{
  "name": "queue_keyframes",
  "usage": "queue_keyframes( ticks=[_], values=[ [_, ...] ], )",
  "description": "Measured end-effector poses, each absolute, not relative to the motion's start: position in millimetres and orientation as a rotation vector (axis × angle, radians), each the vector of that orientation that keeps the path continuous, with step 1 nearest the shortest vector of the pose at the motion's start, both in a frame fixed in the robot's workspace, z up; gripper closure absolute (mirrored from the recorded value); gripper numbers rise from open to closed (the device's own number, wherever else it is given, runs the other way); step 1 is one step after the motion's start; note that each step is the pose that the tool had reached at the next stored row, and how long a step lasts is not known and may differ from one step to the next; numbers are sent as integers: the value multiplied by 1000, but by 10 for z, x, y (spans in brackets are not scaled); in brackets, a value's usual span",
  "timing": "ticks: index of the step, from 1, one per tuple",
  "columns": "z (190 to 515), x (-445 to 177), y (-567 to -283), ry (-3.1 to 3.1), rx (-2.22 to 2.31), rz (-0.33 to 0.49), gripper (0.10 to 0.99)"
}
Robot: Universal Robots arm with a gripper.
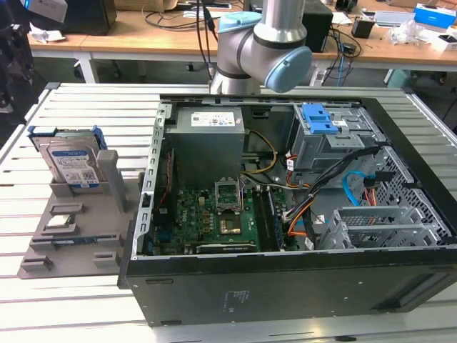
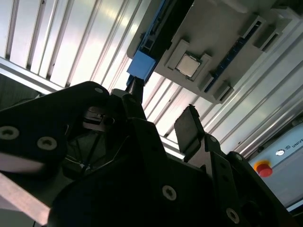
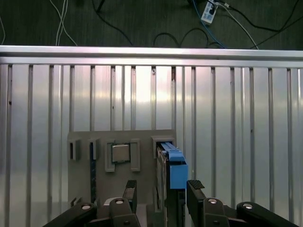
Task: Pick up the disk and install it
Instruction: 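Pick up the disk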
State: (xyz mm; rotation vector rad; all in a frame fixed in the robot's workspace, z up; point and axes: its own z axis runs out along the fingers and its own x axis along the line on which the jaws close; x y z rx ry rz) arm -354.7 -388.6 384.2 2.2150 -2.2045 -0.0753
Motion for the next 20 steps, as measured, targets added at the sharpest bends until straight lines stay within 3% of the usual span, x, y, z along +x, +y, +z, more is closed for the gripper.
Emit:
queue_keyframes(
  ticks=[18, 20],
  values=[
    [3756, -3443, -3883, -2204, 2215, -74, 545],
    [3544, -3373, -3868, -2203, 2213, -71, 545]
  ],
)
